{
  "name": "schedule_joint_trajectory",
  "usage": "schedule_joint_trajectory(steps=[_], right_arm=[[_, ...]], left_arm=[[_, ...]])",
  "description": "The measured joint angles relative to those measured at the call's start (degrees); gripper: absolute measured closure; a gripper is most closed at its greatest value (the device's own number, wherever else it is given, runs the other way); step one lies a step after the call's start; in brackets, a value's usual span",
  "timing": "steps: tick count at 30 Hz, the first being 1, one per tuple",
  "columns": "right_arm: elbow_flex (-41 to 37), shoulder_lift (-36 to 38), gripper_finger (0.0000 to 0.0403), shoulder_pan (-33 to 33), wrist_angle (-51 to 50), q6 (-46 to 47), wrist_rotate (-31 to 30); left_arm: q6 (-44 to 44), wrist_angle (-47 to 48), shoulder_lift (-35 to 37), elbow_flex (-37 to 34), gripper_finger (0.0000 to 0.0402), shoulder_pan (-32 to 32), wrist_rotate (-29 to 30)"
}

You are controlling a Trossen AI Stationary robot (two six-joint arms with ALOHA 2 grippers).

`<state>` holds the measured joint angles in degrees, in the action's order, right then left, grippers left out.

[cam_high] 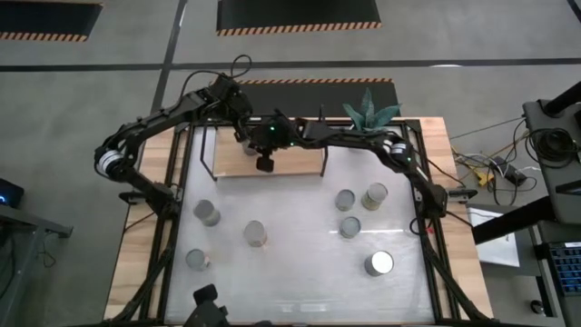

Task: Pick and place cans onto a shelf
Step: Put the right canned peas on the shelf

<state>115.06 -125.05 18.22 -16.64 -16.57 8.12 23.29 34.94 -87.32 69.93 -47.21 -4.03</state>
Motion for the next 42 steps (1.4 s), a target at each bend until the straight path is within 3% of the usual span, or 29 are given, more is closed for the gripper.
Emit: schedule_joint_trajectory(steps=[42], right_arm=[[-0.5, -0.74, 0.039, 2.65, -3.4, -2.52, -5.12]], left_arm=[[-13.38, 13.64, 0.77, 0.44, 0.0401, -0.15, 1.07]])
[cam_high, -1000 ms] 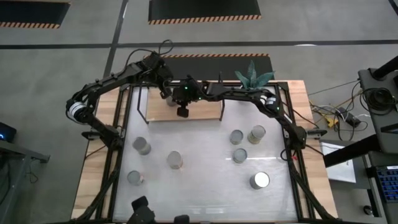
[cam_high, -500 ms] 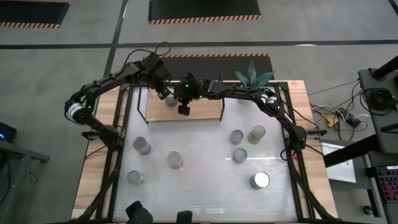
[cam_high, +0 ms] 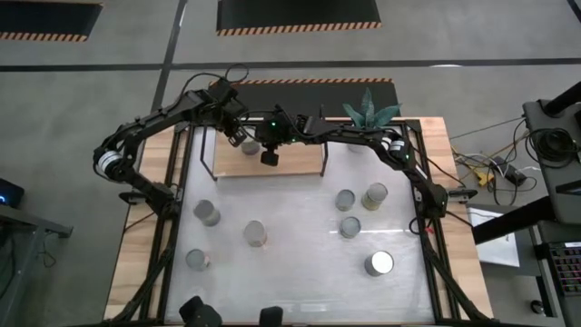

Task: Pick and place cans onto a shelf
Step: Put the right canned peas on the shelf

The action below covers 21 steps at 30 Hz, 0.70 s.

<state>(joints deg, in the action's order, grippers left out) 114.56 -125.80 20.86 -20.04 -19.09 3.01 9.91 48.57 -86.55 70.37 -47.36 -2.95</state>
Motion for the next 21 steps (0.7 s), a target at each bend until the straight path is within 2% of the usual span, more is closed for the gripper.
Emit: schedule_joint_trajectory(steps=[4, 13, 17, 21], right_arm=[[0.0, 0.02, 0.039, -0.02, -1.77, 0.02, -0.04], [0.37, 2.62, 0.039, -0.46, -8.08, 1.59, 0.0], [-1.02, 6.66, 0.039, -1.11, -12.35, 2.04, 0.01], [-5.55, 12.93, 0.039, -2.44, -13.57, 2.48, 0.02]], left_arm=[[-0.16, 1.42, 0.04, 0.85, 0.0402, 0.09, 1.97], [-0.17, 4.08, 0.35, 4.35, 0.0402, 0.37, 2.36], [-0.17, 4.07, 1.18, 4.61, 0.0402, 1.96, 0.84], [-0.17, 3.63, 2.44, 4.61, 0.0402, 4.76, 0.67]])
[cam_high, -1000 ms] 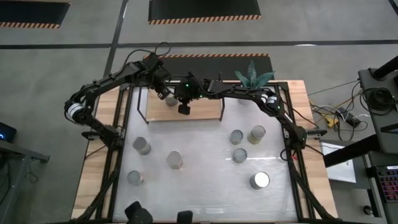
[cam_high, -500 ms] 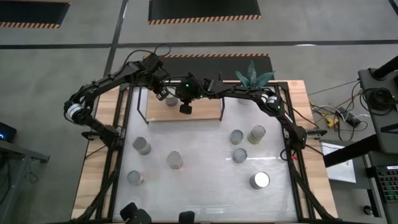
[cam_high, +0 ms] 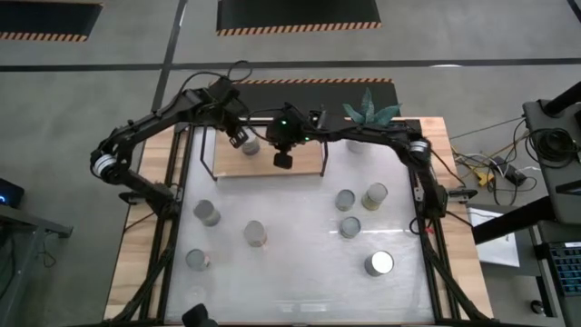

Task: Pick and place cans onto a shelf
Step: Put the right canned peas on the shelf

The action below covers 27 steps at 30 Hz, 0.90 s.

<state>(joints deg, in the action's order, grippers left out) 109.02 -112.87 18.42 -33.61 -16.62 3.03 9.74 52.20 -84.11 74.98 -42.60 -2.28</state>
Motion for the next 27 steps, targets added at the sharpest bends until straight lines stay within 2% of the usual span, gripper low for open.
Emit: schedule_joint_trajectory(steps=[4, 11, 20, 22, 27], right_arm=[[-7.39, 7.25, 0.039, -1.47, 1.15, 1.03, 0.0], [-23.17, 18.41, 0.039, -3.76, 12.51, 4.51, -0.02], [-34.71, 26.74, 0.039, -4.45, 20.61, 6.7, -0.17], [-35.71, 27.58, 0.039, -4.57, 20.64, 7.04, -0.13], [-36.84, 28.25, 0.039, -5.33, 20.74, 7.71, -0.14]], left_arm=[[0.31, -3.94, 0.0, -0.5, 0.0402, 2.59, 0.0], [0.2, -5.63, -1.27, -2.65, 0.0402, 3.32, 0.08], [-0.57, -6.91, -1.23, -6.52, 0.0402, 3.29, 0.68], [-1.06, -6.78, -1.19, -6.59, 0.0402, 3.32, 3.15], [-1.31, -4.16, -1.19, -6.23, 0.0402, 3.16, 14.32]])
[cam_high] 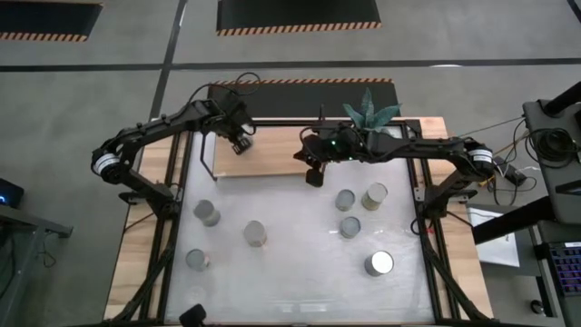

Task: Pick and place cans onto a shelf
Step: Put the right canned peas on the shelf, then put the canned pineapple on the shelf

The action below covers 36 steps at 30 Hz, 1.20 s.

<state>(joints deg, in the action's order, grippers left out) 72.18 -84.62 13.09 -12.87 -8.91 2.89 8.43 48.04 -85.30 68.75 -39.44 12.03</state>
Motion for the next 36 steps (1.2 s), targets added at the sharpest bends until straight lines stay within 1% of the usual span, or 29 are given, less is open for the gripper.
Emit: schedule_joint_trajectory(steps=[3, 5, 14, 19, 22, 25, 27, 30, 32, 36], right_arm=[[-0.3, 0.0, 0.039, -0.68, -0.12, -0.08, -0.01], [-0.32, -0.04, 0.039, -1.0, -0.08, -0.07, 0.05], [-0.34, -0.15, 0.039, -1.48, -0.08, -0.15, 0.01], [-0.34, -0.06, 0.039, -1.9, -0.51, 0.25, -0.06], [-0.37, 0.51, 0.039, -3.09, -1.26, 0.66, -0.03], [-1.26, 1.65, 0.039, -4.89, -2.03, 0.88, -0.01], [-2.48, 2.3, 0.039, -6.29, -2.2, 1.36, -0.08], [-4.85, 3.47, 0.039, -8.68, -1.35, 2.2, -0.49], [-6.73, 4.11, 0.039, -10.19, -0.11, 2.87, -2.08], [-10.48, 5.04, 0.039, -12.61, 2.3, 3.47, -4.64]], left_arm=[[-0.02, 2.6, -0.02, 0.0, 0.0402, -0.21, 6.53], [-0.04, 4.3, -0.04, 0.0, 0.0402, -0.55, 8.36], [-0.16, 4.78, 0.11, 0.17, 0.0402, -0.7, 8.38], [-1.23, 6.07, 1.69, 3.46, 0.0402, 0.6, 7.71], [-4.33, 9.01, 3.6, 5.94, 0.0402, 3.18, 6.28], [-7.59, 10.13, 6.6, 6.23, 0.0402, 8.15, 0.87], [-9.56, 10.03, 8.98, 5.52, 0.0402, 13.22, -1.49], [-14.11, 10.53, 11.64, 4.31, 0.0402, 22.17, -2.09], [-17.0, 10.45, 13.01, 3.66, 0.0402, 28.78, -2.47], [-23.48, 8.73, 13.26, 1.85, 0.0402, 42.63, -2.78]])
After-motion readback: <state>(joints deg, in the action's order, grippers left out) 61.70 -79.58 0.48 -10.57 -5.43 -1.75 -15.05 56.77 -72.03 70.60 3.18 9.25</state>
